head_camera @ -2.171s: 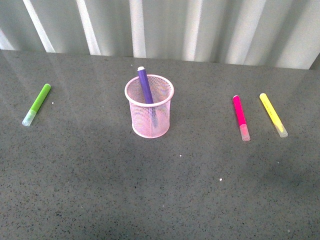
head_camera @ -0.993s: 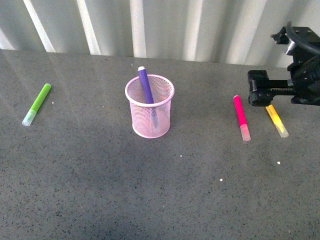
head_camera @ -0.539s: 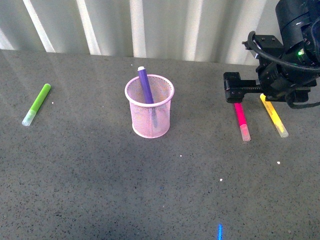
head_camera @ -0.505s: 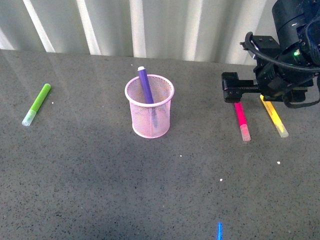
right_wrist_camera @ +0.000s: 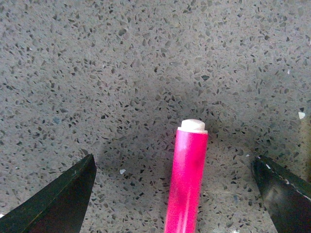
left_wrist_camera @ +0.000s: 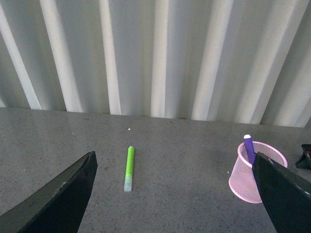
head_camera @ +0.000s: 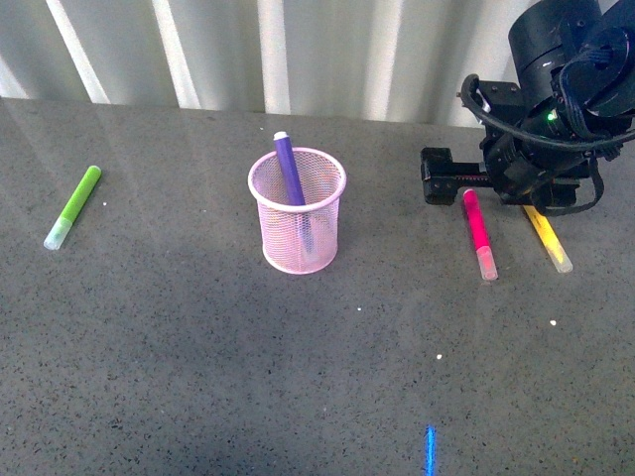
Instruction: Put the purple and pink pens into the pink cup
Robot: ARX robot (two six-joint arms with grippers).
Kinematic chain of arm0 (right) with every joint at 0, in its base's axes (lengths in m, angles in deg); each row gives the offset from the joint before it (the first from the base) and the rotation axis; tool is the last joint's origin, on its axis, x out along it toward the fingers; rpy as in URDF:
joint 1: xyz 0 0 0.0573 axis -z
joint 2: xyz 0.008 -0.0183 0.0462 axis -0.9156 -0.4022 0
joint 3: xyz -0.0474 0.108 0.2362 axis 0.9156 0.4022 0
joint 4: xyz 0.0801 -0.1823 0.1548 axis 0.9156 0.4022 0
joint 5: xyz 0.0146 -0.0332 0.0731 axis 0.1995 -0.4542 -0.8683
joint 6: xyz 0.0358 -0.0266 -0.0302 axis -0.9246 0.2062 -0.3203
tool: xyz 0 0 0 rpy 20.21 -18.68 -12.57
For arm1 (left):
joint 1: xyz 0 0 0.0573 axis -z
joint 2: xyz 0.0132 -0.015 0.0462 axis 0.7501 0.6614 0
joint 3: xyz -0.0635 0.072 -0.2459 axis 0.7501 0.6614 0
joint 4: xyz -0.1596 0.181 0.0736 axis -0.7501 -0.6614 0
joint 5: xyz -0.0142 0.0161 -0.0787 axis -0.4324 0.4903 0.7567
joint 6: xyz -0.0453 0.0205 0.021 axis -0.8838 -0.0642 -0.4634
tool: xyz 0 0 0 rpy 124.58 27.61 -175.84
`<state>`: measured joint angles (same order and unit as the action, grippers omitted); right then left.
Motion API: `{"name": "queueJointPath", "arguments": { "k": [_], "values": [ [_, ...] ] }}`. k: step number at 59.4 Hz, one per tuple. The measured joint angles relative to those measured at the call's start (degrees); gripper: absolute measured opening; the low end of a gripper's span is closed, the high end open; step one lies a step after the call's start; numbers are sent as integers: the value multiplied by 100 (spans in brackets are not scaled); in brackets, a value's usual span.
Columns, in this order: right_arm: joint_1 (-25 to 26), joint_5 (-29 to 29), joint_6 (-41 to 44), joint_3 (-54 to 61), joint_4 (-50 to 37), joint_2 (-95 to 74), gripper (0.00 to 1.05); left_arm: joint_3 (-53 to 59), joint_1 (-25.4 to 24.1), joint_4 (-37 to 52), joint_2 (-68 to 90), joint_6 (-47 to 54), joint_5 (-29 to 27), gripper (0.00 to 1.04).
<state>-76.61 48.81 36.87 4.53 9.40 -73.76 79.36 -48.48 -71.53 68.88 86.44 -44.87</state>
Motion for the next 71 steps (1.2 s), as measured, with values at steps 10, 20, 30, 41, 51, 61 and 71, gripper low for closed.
{"name": "queueJointPath", "arguments": {
  "k": [10, 20, 30, 41, 51, 61, 71],
  "values": [
    [-4, 24, -2, -52, -57, -66, 98, 0, 0, 0, 0, 0, 0, 98],
    [11, 31, 35, -116, -55, -116, 98, 0, 0, 0, 0, 0, 0, 98],
    [52, 63, 79, -144, -92, -160, 78, 0, 0, 0, 0, -2, 0, 98],
    [109, 24, 68, -140, -94, -168, 52, 0, 0, 0, 0, 0, 0, 98],
    [92, -2, 46, -33, -175, -151, 30, 0, 0, 0, 0, 0, 0, 98],
    [20, 17, 15, 70, -219, -92, 13, 0, 0, 0, 0, 0, 0, 98],
    [-2, 83, -46, 138, -269, -52, 12, 0, 0, 0, 0, 0, 0, 98]
  ]
}}
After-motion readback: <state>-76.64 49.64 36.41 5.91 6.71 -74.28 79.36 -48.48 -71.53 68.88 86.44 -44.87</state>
